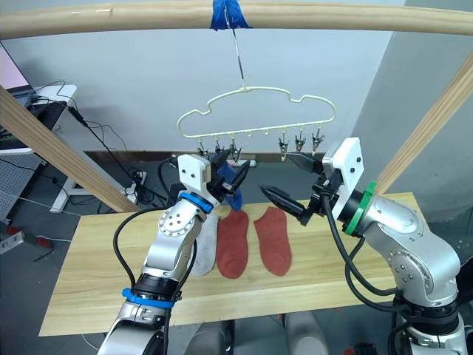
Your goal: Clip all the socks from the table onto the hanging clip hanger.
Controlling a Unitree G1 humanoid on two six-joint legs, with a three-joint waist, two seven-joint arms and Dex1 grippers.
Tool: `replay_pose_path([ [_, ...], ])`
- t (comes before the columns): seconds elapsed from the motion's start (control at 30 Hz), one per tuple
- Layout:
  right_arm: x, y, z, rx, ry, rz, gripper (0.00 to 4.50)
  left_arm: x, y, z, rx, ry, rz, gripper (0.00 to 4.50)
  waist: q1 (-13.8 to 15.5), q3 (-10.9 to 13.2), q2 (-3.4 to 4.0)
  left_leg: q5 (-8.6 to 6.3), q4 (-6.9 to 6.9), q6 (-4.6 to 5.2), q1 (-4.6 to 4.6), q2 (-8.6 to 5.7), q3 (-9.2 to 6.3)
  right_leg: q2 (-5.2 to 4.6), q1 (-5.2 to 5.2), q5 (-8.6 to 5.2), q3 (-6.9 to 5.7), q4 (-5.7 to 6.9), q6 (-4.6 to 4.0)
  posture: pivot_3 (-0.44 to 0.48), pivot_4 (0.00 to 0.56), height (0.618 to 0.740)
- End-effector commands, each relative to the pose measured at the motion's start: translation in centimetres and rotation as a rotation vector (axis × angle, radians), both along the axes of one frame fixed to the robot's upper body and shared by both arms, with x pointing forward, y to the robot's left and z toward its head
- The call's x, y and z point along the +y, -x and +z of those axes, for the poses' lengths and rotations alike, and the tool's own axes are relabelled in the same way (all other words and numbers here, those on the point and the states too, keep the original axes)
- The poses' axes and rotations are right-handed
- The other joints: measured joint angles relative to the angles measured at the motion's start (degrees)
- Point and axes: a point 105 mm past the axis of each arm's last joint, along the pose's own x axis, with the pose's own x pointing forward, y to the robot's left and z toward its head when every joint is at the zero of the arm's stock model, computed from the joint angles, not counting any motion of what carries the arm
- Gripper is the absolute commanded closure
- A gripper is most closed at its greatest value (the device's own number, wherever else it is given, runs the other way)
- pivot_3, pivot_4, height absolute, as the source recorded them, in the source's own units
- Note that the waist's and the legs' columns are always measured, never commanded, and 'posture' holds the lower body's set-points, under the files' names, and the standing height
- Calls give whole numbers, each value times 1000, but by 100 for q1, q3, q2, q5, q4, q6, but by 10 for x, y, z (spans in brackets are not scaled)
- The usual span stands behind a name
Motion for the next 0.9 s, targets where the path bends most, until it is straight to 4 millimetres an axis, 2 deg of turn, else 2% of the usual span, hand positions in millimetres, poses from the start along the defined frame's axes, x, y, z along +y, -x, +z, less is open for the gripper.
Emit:
replay_pose_path([
  [0.03,2,7,9,-52,-4,25,0,2,0,14,-56,8,7,1759,-17,0,0,0,0,0,0,0,0,0,0,0,0,0,0,-261,194,740],
  [0.37,1,9,7,-57,4,25,0,5,-13,21,-73,14,36,1759,-44,0,0,3,2,5,1,-1,0,0,1,2,1,1,4,-275,196,740],
  [0.9,-4,8,5,-55,0,-4,0,-6,-16,24,-78,28,0,1759,-132,0,0,4,3,6,0,-2,0,0,2,3,2,2,5,-298,195,740],
])
